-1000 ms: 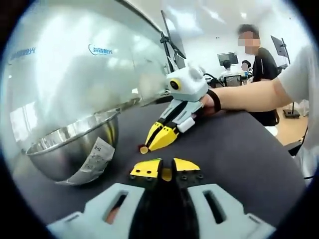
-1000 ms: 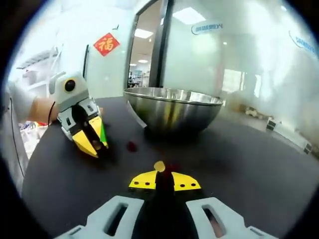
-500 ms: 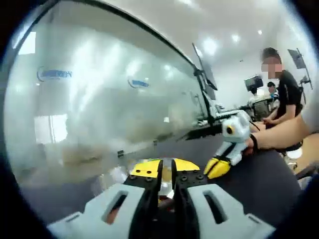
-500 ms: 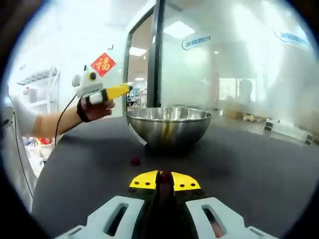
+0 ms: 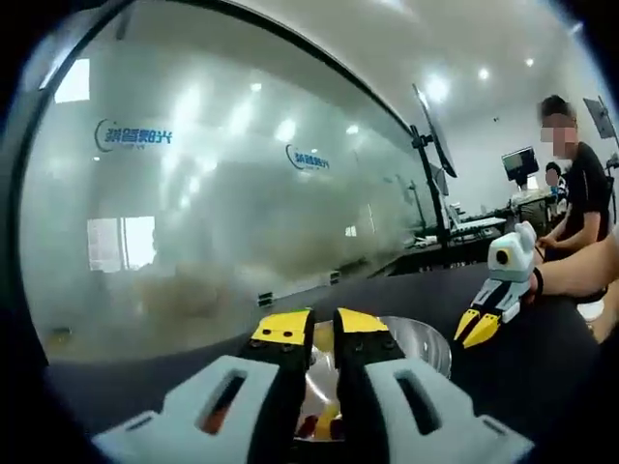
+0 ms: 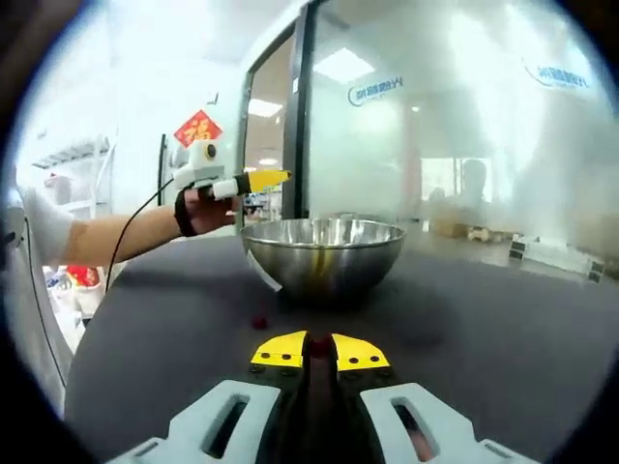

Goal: Pick candy and put bowl

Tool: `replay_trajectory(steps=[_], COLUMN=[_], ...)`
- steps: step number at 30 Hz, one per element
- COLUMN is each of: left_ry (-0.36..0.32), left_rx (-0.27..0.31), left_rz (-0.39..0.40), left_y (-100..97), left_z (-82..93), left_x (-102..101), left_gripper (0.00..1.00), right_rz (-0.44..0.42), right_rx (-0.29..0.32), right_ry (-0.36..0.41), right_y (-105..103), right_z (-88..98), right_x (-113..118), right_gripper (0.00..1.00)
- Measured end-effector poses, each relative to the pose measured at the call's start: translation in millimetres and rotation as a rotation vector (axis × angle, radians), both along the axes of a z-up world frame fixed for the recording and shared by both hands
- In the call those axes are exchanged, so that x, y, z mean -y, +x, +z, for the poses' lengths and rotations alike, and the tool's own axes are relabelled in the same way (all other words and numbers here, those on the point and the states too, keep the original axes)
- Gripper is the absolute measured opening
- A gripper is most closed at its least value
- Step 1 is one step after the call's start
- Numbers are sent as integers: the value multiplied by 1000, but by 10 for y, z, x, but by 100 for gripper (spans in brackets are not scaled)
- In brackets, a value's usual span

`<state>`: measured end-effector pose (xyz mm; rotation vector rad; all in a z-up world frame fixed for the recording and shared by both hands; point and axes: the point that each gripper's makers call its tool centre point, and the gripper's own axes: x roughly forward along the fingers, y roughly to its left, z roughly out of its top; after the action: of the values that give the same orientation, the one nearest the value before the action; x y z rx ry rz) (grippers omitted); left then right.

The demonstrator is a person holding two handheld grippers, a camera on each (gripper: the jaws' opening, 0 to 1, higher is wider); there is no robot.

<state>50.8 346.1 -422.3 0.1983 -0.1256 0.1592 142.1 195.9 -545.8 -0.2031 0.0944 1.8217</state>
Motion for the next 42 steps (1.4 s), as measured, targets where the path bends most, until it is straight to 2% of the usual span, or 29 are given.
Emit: replay_trajectory(steps=[2, 4, 9, 10, 13, 17, 20, 27, 28, 29, 30, 31, 32, 33, 35, 39, 42], left_ry=[-5, -12, -20, -21, -30, -14, -4, -21, -13, -14, -46, -53, -51, -63, -69, -57, -43], left_rx=[-17, -23, -48, -47, -42, -48, -52, -60, -65, -62, -39, -25, -4, 2, 0, -24, -30], left_rz=[1, 0, -5, -2, -2, -3, -7, 2, -2, -1, -14, -33, -28, -24, -21, -15, 0], left_y=[19, 32, 90, 95, 110, 116, 89, 67, 63, 57, 61, 49, 28, 12, 16, 27, 19], left_z=[-50, -78, -82, -70, -23, 10, 38, -21, -29, -30, -7, 20, 60, 77, 67, 21, 0], left_x=[-21, -37, -50, -59, -66, -71, -91, -146, -144, -158, -145, -116, -125, -141, -146, -149, -149], left_gripper=[2, 2, 2, 2, 2, 2, 2, 3, 7, 15, 28, 33, 33, 29, 23, 24, 23], right_rz=[-10, -3, -3, 0, 13, 22, 7, -23, -26, -30, -33, -36, -38, -38, -36, -58, -31], right_rx=[0, -3, 8, 18, 98, 104, 94, 91, 89, 86, 85, 84, 83, 81, 80, 95, 96], right_ry=[27, 69, 150, 159, 172, 187, 183, 161, 160, 159, 157, 156, 155, 155, 156, 176, 197], right_y=[17, 17, 39, 22, -45, -99, -111, -52, -32, -15, 8, 25, 26, 21, 13, 12, -25], right_z=[76, 239, 797, 891, 1116, 1308, 1336, 1211, 1207, 1203, 1203, 1202, 1198, 1197, 1198, 1226, 1258], right_x=[-26, -78, -315, -376, -569, -771, -903, -1006, -1014, -1020, -1031, -1038, -1035, -1032, -1034, -1035, -1045], right_gripper=[4, 4, 4, 4, 4, 4, 4, 4, 4, 4, 4, 4, 4, 4, 4, 4, 7])
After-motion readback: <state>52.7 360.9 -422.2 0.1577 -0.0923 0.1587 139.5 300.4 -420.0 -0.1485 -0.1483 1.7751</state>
